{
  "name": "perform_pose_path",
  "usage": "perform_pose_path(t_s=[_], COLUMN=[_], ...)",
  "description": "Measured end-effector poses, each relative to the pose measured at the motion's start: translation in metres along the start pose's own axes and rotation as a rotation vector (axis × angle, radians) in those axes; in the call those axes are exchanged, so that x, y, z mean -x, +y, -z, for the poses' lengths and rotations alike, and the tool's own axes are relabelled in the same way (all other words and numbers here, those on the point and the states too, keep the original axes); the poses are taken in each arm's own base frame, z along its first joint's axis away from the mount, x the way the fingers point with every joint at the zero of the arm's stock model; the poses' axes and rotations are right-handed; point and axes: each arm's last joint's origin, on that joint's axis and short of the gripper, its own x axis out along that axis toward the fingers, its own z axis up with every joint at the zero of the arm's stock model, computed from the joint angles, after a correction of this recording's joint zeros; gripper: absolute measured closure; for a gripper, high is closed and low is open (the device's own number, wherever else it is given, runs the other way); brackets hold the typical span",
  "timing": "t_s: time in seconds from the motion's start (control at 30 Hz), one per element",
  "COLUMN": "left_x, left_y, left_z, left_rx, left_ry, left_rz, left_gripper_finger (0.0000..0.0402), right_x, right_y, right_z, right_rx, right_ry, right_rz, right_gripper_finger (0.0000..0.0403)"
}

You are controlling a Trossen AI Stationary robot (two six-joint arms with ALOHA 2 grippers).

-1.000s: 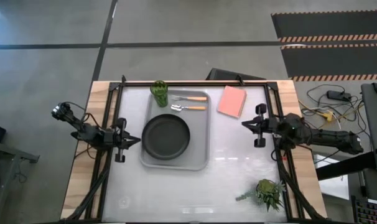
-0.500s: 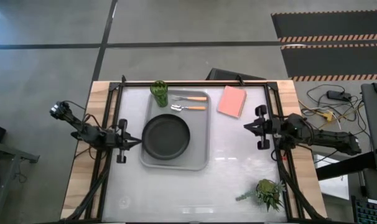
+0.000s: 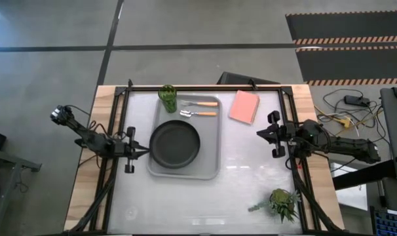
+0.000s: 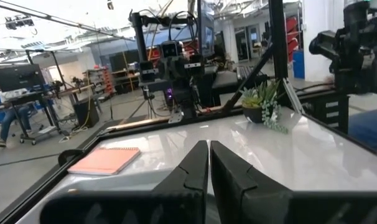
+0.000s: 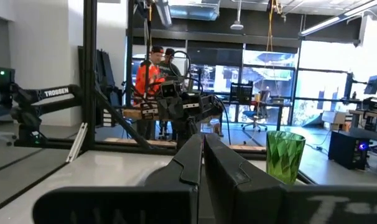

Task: Pick and place plate/cup/fork/spoon on tray
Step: Return to Home Position

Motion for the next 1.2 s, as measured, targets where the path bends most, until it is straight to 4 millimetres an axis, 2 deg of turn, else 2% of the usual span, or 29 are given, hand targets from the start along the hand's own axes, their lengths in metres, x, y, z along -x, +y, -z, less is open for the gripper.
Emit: perform_pose_path(t_s=[1.2], left_x=[-0.007], left_y=[-0.007], left_z=[0.011], left_rx=[-0.075], left_ry=[0.110], left_rz=[0.024], left_gripper_finger=[0.0402], right_x=[0.000], right_y=[0.000], right_z=[0.000], right_rx=[0.000], right_ry=[0.002], right_rz=[0.000], right_gripper_finger=[0.0394])
